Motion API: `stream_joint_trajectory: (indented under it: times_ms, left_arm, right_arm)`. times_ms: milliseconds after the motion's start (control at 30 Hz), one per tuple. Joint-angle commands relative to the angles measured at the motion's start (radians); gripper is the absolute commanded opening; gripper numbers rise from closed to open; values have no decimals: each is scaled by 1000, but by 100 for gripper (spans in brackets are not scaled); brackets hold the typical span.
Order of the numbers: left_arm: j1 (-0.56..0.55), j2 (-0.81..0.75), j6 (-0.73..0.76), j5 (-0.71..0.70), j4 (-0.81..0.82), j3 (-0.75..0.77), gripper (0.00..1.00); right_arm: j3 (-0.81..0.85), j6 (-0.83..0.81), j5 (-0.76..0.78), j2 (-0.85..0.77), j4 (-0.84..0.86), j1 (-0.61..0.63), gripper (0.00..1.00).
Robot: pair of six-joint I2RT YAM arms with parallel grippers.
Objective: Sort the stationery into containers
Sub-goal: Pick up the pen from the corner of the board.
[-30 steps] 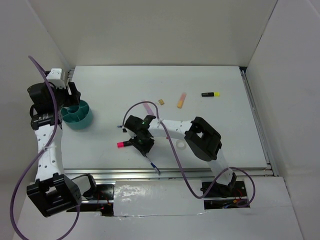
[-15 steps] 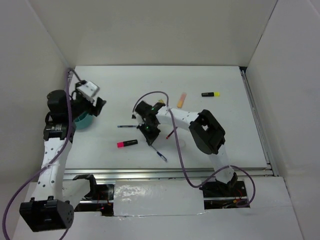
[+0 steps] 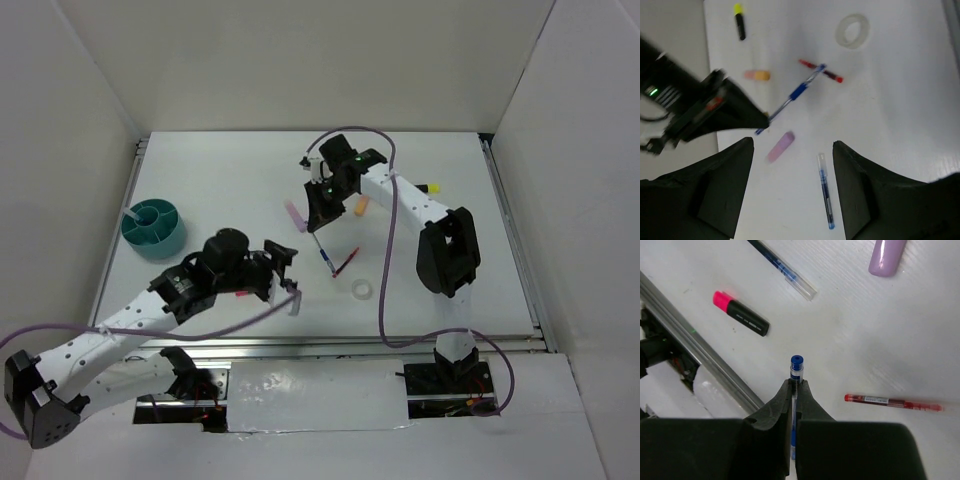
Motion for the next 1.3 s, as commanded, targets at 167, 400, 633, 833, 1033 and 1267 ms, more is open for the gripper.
stream_joint_trajectory:
  times_ms: [167,400,633,833,1033,1267]
  left_arm:
    - [-176,137,257,-144,49,15,77]
    - [-231,236,326,-145,12,55,77]
    - [-279,285,421,-165,63,18,76]
    - [-296,340,451,-178,54,28,62]
    - [-333,397,422,-242,15,55,41]
    - [-368,391,346,-316,41,44,6]
  right_arm:
    - [42,39,-156,-46,-55,-25,0]
    - [-13,60,-210,-78,-35,13,0]
    - [2,72,-245,-58,-43,45,0]
    - [1,71,-246,-64,-43,68,0]
    - [2,76,-247,-67,-43,79,0]
    - [-4,76,-237,-84,-44,79,3]
